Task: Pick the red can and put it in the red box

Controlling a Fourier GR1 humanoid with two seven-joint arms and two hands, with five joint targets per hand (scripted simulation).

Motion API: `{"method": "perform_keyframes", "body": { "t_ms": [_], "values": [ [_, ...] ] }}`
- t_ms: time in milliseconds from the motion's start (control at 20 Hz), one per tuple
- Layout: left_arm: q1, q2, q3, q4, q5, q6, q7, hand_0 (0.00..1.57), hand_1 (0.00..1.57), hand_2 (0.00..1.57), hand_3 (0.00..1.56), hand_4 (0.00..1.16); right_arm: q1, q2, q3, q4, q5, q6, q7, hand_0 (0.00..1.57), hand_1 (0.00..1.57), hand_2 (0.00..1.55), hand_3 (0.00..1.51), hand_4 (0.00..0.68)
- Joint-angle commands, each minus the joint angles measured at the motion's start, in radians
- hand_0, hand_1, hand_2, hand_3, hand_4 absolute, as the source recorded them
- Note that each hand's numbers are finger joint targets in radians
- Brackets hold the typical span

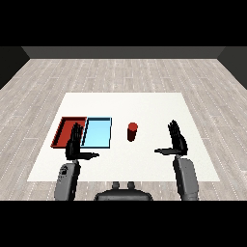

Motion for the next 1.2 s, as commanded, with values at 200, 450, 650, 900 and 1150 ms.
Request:
{"method": "perform_keyframes", "body": {
  "t_ms": [200,450,650,900,1150],
  "values": [
    [-0.046,-0.024,-0.001,0.059,-0.002,0.011,-0.035,0.0,0.0,0.0,0.0,0.0,-0.095,-0.007,-0.013,0.143,-0.023,0.025,0.002,0.0,0.0,0.0,0.0,0.0],
    [-0.021,0.001,0.016,-0.003,0.016,0.006,0.018,0.0,0.0,0.0,0.0,0.0,-0.138,0.032,0.029,0.247,0.063,-0.037,-0.079,0.0,0.0,0.0,0.0,0.0],
    [-0.012,0.039,0.064,0.029,0.068,-0.058,-0.031,0.0,0.0,0.0,0.0,0.0,-0.196,0.035,0.022,0.224,0.026,-0.058,0.01,0.0,0.0,0.0,0.0,0.0],
    [-0.009,-0.001,0.031,-0.014,0.049,-0.011,0.003,0.0,0.0,0.0,0.0,0.0,-0.164,0.049,0.041,0.105,-0.025,-0.053,0.152,0.0,0.0,0.0,0.0,0.0],
    [0.028,0.002,0.022,-0.017,0.023,-0.013,-0.03,0.0,0.0,0.0,0.0,0.0,-0.286,0.1,0.028,0.336,-0.035,-0.067,0.04,0.0,0.0,0.0,0.0,0.0]
  ]
}}
